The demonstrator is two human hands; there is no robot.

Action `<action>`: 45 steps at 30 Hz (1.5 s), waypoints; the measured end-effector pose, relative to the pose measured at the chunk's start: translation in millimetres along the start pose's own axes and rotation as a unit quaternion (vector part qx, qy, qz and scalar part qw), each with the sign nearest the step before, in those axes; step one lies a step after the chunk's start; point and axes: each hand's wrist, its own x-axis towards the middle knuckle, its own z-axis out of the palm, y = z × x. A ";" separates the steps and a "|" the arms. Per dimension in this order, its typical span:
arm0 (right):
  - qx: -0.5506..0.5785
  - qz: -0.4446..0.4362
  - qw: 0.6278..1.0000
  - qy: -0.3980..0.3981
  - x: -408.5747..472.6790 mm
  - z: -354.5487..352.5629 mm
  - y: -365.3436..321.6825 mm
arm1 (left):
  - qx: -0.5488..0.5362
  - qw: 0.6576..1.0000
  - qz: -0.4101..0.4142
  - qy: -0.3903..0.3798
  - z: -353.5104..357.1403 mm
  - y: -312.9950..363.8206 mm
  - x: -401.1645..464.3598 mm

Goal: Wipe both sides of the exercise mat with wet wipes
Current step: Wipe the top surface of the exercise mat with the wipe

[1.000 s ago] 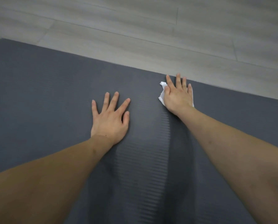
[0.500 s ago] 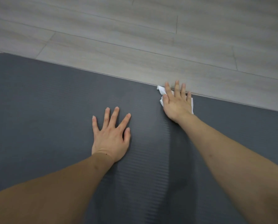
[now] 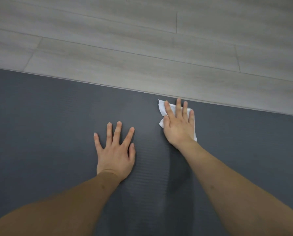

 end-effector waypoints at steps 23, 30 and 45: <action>-0.048 0.014 0.999 0.014 4.7 2.2 -2.4 | 0.018 0.998 0.055 -0.003 -30.7 -52.4 138.4; 0.054 0.015 0.996 0.063 -2.5 -0.5 -1.2 | 0.038 0.997 0.068 -0.011 -30.8 -53.4 138.7; 0.107 0.017 0.974 0.200 -60.2 -10.4 -9.8 | 0.035 0.997 0.069 0.001 -28.0 -54.7 141.3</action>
